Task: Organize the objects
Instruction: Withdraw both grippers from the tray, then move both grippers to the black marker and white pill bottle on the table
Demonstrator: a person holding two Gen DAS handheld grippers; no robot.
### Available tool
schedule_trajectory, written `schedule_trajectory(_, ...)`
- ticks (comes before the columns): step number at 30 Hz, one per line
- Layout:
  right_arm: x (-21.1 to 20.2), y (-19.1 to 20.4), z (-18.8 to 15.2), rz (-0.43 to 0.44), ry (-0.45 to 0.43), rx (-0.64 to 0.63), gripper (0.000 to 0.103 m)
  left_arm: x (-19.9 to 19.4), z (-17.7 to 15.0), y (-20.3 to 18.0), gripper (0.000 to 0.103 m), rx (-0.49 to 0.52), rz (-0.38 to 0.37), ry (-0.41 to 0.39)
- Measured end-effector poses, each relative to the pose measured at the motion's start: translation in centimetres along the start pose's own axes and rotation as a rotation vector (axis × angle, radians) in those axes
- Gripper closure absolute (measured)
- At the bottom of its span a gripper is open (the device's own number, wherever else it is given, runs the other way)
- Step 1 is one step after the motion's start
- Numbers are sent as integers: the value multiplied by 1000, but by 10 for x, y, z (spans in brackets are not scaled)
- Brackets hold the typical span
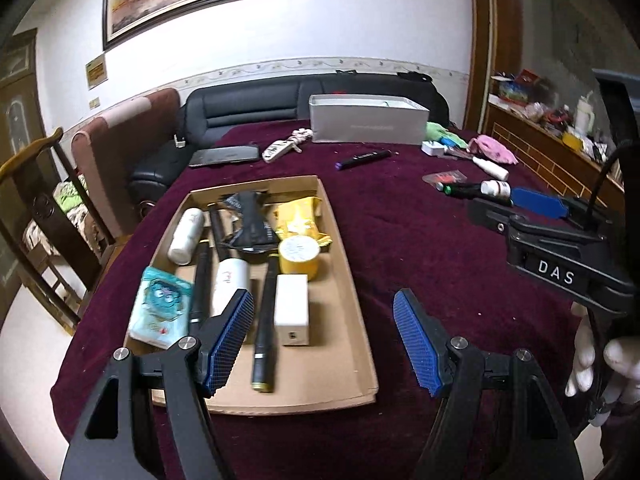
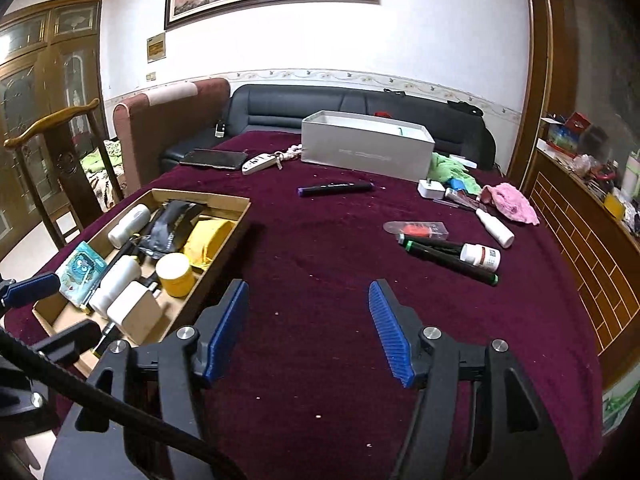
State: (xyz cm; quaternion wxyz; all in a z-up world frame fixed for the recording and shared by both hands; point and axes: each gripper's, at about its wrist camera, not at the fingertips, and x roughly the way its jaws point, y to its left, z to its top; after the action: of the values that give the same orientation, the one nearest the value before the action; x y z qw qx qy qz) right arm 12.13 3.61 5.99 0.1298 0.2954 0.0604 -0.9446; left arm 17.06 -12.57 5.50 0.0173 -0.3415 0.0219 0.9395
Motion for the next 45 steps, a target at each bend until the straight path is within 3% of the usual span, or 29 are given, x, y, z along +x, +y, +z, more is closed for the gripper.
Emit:
schedule_trajectory(19,19,-47,2,-87,51,7,41,64,16,-76,36,88,-110,99)
schedule_trajectory(25,31,-112,10,-109,105,138,41,96,11,-94,36,74,-163,151)
schedule_trajectory(28,42,-155,13,-32,141,254,41,106,10,-98,36,71,-166,166)
schedule_trajectory(30,55,-181,16,73,172,346,41,113,9,-95,36,47,-176,196)
schedule_trajectory(33,75,-201,21,132,193,417,41,124,7,-92,34,26,-206,258)
schedule_trajectory(35,94,-207,25,163,211,437,41,125,6,-100,22,62,-206,267)
schedule_trajectory(37,110,-210,27,208,224,477,41,128,3,-114,3,132,-199,292)
schedule_trajectory(38,118,-209,29,228,232,488,41,130,2,-120,1,166,-185,305)
schedule_trajectory(45,174,-204,42,199,347,399,41,128,0,-123,1,172,-176,307)
